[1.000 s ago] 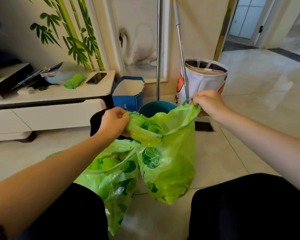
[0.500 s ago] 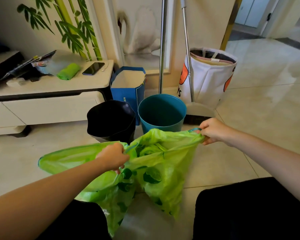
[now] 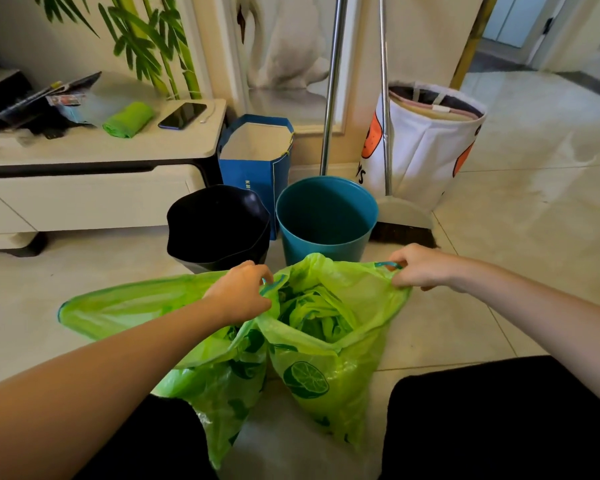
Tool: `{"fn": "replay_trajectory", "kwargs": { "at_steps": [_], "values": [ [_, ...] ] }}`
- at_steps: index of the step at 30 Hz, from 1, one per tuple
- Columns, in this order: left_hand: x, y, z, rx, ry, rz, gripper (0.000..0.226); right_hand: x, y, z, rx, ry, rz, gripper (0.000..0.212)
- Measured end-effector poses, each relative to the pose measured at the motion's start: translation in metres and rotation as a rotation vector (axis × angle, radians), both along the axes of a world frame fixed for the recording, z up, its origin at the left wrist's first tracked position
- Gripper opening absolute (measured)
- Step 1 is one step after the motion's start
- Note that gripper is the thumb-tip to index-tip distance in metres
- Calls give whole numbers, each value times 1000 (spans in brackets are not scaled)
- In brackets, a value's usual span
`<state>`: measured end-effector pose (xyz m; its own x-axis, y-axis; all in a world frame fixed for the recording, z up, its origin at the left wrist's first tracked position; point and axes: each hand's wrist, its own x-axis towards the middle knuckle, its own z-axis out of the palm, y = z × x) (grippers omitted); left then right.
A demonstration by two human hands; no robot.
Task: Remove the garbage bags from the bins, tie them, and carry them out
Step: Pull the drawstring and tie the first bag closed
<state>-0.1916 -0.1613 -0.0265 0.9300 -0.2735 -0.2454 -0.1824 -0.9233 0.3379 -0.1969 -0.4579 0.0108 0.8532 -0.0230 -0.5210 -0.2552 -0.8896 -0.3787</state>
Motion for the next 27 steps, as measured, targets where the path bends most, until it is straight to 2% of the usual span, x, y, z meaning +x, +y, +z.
{"fn": "replay_trajectory", "kwargs": {
  "at_steps": [3, 6, 11, 16, 21, 27],
  "values": [
    [-1, -3, -2, 13, -24, 1, 33, 1, 4, 3, 27, 31, -2, 20],
    [-3, -6, -2, 20, -13, 15, 23, 1, 7, 5, 72, 55, -8, 22],
    [-1, -8, -1, -194, 131, 154, 10, 3, 7, 1, 192, -1, -24, 11],
    [4, -9, 1, -383, 253, 289, 23, 5, 4, 1, 157, -119, -12, 19],
    [8, -8, 8, -448, 194, 304, 26, 12, -2, 3, 17, -242, -48, 31],
    [10, -11, 32, -656, 106, 357, 27, 18, -7, 15, -106, -472, -52, 34]
  ]
}}
